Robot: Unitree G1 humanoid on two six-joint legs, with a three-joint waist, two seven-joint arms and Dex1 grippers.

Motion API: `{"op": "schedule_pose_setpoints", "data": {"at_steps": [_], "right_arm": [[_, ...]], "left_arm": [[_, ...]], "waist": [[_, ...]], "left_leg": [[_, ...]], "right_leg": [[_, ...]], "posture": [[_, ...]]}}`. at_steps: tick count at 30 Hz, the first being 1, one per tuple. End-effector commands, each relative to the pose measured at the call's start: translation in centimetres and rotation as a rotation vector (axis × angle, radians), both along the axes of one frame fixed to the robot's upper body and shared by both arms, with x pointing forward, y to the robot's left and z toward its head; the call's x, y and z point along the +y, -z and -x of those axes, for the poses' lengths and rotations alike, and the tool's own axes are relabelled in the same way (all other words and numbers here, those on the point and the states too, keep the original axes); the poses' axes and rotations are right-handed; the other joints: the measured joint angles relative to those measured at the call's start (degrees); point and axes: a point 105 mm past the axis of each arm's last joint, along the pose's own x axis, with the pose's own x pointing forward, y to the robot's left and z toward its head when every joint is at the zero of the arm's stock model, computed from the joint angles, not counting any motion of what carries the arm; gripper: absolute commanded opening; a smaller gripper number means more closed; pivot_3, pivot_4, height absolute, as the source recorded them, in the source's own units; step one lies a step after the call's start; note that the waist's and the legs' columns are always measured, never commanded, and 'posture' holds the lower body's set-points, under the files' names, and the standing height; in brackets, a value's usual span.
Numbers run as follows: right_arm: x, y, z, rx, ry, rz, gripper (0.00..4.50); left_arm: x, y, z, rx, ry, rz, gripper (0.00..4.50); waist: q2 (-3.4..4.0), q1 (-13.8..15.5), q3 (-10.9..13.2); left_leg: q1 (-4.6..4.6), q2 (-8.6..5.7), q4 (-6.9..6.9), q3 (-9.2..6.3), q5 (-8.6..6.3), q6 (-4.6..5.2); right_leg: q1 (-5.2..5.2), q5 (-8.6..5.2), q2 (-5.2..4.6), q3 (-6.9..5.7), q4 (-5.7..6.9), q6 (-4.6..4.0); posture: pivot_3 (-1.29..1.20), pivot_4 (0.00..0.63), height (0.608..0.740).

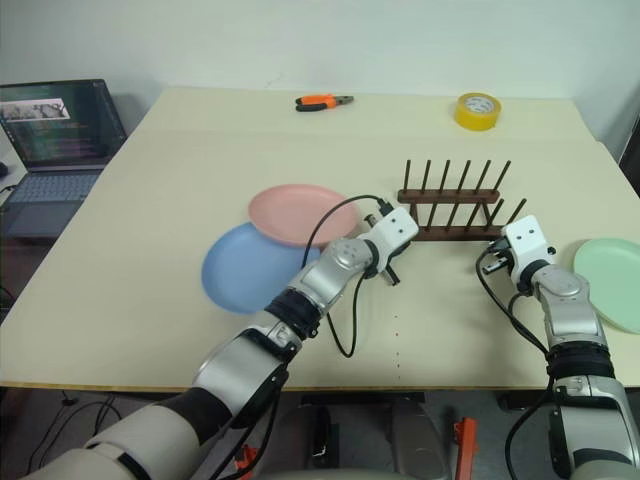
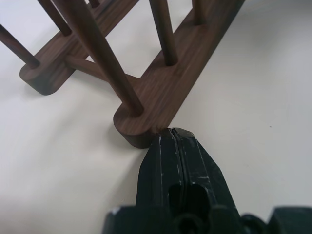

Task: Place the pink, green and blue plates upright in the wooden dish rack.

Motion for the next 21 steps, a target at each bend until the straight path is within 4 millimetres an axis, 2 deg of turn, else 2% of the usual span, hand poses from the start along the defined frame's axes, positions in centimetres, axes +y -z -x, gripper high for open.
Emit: {"op": "schedule_pose_setpoints", "data": {"at_steps": [1, 5, 8, 11, 14, 16, 21], "right_arm": [[-0.9, -1.9, 1.5, -0.019, -0.048, 0.015, 0.00], [-2.2, -3.1, 4.0, 0.018, -0.083, 0.031, 0.00], [-2.4, -3.9, 5.7, 0.060, -0.119, 0.025, 0.00], [-2.8, -5.0, 6.8, 0.096, -0.134, 0.027, 0.00], [-2.7, -6.3, 7.5, 0.112, -0.150, 0.008, 0.59], [-2.6, -7.1, 8.0, 0.122, -0.171, 0.006, 1.27], [-2.2, -9.3, 9.0, 0.120, -0.208, 0.016, 3.01]], "left_arm": [[0.1, -1.8, 0.8, -0.018, 0.064, 0.015, 0.01], [1.7, -3.4, 1.7, -0.018, 0.094, 0.019, 0.01], [2.3, -4.6, 2.5, -0.031, 0.117, 0.022, 0.01], [2.9, -6.4, 3.0, -0.033, 0.136, 0.057, 0.58], [3.2, -7.8, 3.7, -0.031, 0.169, 0.080, 1.59], [3.7, -9.3, 4.1, -0.029, 0.188, 0.105, 2.32], [7.4, -14.1, 4.4, 0.012, 0.176, 0.228, 4.11]], "waist": [[0.02, 0.0, 0.0], [0.05, 0.0, 0.0], [0.05, 0.0, 0.0], [0.05, 0.0, 0.0], [0.05, 0.0, 0.0], [0.05, 0.0, 0.0], [0.02, 0.0, 0.0]], "left_leg": [[-0.04, -0.01, -0.04, -0.01, 0.00, 0.00], [-0.21, 0.00, -0.17, 0.03, 0.00, -0.01], [-0.24, 0.03, -0.22, 0.01, 0.01, -0.01], [-0.20, 0.02, -0.16, 0.01, 0.01, -0.01], [-0.18, 0.02, -0.09, 0.01, 0.01, -0.01], [-0.19, 0.03, -0.05, 0.00, 0.01, -0.01], [-0.21, 0.04, -0.04, -0.04, 0.01, -0.01]], "right_leg": [[-0.04, -0.02, 0.00, -0.01, 0.00, 0.00], [-0.27, -0.06, -0.01, 0.02, 0.03, 0.02], [-0.31, -0.08, 0.00, 0.00, 0.04, -0.01], [-0.27, -0.06, 0.00, 0.00, 0.06, 0.00], [-0.25, -0.07, 0.00, 0.02, 0.06, -0.01], [-0.25, -0.19, 0.00, 0.01, 0.09, -0.23], [-0.27, -0.21, 0.02, -0.02, 0.11, -0.25]], "posture": [[0.00, 0.150, 0.740], [0.00, 0.150, 0.740], [0.00, 0.150, 0.740], [0.00, 0.150, 0.740], [0.00, 0.150, 0.740], [0.00, 0.150, 0.740], [0.00, 0.150, 0.740]]}}
